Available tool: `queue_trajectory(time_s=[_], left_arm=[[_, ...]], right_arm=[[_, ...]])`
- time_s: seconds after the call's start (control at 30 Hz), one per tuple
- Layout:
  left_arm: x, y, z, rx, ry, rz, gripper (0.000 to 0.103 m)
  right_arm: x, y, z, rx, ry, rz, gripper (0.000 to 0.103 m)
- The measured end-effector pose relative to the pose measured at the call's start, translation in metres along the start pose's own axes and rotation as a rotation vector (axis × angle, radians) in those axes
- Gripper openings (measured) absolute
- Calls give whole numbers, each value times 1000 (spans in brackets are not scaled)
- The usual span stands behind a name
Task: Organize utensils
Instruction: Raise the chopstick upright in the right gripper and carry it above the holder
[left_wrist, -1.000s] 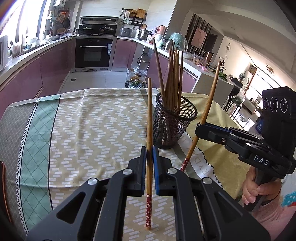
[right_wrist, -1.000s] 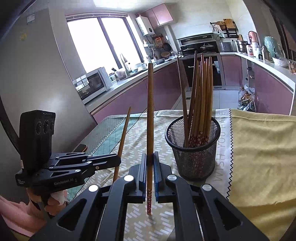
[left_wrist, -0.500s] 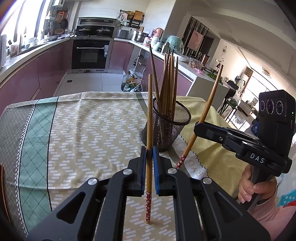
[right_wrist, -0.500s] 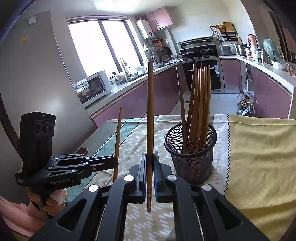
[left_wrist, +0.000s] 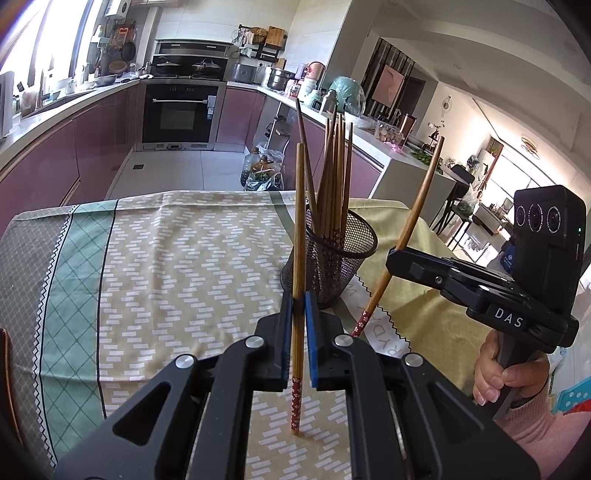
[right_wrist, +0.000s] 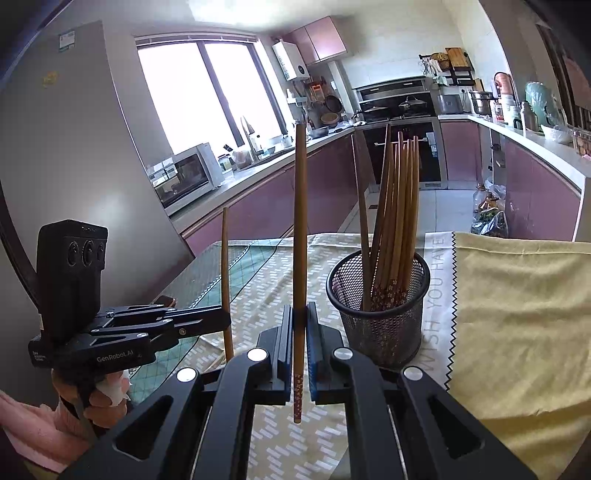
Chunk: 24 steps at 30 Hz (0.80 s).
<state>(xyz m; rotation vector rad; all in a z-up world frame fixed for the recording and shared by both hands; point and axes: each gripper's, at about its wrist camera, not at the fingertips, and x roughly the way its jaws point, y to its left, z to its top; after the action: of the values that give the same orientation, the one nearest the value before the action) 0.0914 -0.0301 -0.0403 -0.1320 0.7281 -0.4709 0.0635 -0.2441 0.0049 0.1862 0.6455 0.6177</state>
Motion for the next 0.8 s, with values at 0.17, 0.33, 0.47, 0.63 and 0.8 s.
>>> queue_trajectory(time_s=[0.17,0.33,0.47,0.63,0.8], left_arm=[[-1,-1,2,2,-9,-4,8],[-2,-1,4,4,-17,-6,8],[-2,-3,6,8,-24,-8,7],[-3,-4,8,10,-30,-10,7],[-3,-6,10,15,-35,-9,7]], right_arm=[[-2,2,2,-6,-8,1,6],[-1,4,4,-11,-15,-1,6],[-2,4,5,-15,-17,-2,6],[-3,4,7,-17,-22,-3,6],[-4,4,9,-21,-28,-6,6]])
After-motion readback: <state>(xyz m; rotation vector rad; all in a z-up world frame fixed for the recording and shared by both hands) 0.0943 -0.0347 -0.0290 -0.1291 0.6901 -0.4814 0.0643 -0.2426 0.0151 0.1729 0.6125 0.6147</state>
